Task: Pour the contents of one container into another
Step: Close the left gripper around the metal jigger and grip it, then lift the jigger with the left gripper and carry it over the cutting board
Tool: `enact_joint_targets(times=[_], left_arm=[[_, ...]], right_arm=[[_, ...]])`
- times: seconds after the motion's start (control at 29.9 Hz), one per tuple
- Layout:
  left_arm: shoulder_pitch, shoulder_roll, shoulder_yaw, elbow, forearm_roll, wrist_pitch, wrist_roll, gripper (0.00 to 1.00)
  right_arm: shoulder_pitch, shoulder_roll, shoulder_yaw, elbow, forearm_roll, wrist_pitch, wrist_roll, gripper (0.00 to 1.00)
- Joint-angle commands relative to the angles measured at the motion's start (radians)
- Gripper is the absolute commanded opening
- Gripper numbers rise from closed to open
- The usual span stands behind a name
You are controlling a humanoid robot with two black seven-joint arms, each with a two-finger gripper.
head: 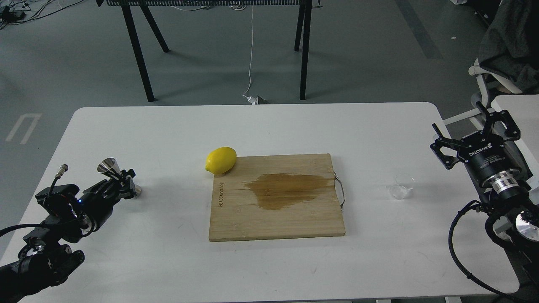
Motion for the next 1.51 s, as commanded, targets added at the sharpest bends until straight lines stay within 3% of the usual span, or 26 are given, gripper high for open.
enact_joint_targets(times=[0.0, 0.33, 0.57, 0.87, 1.11, 1.34, 1.47], left_arm=[[-0.003, 0.001, 0.000, 0.001, -0.001, 0.002, 0.000, 0.09], [-0.030, 0.009, -0.005, -0.005, -0.003, 0.002, 0.000, 0.08], [-0.173, 0.021, 0.009, -0.007, 0.002, -0.009, 0.000, 0.08], [-0.451, 0.003, 0.242, -0.008, 0.000, -0.018, 0.000, 0.08], [-0.560, -0.176, 0.322, -0.005, 0.002, -0.043, 0.000, 0.08], [-0.574, -0.380, 0.417, 0.001, 0.005, -0.052, 0.000, 0.08], [-0.558, -0.433, 0.488, 0.002, 0.003, -0.052, 0.000, 0.08]], right_arm=[[-0.001, 0.000, 0.000, 0.000, 0.000, 0.000, 0.000, 0.99], [0.001, 0.000, 0.000, 0.000, 0.000, 0.000, 0.000, 0.99], [0.012, 0.000, 0.014, 0.000, 0.000, 0.000, 0.000, 0.99], [0.021, -0.002, 0.014, -0.006, -0.002, 0.000, -0.002, 0.99], [0.021, -0.014, 0.006, -0.011, -0.003, 0.000, -0.005, 0.99], [0.022, -0.046, -0.002, -0.032, -0.005, 0.000, -0.006, 0.99], [0.021, -0.060, -0.005, -0.034, -0.005, 0.000, -0.008, 0.99]])
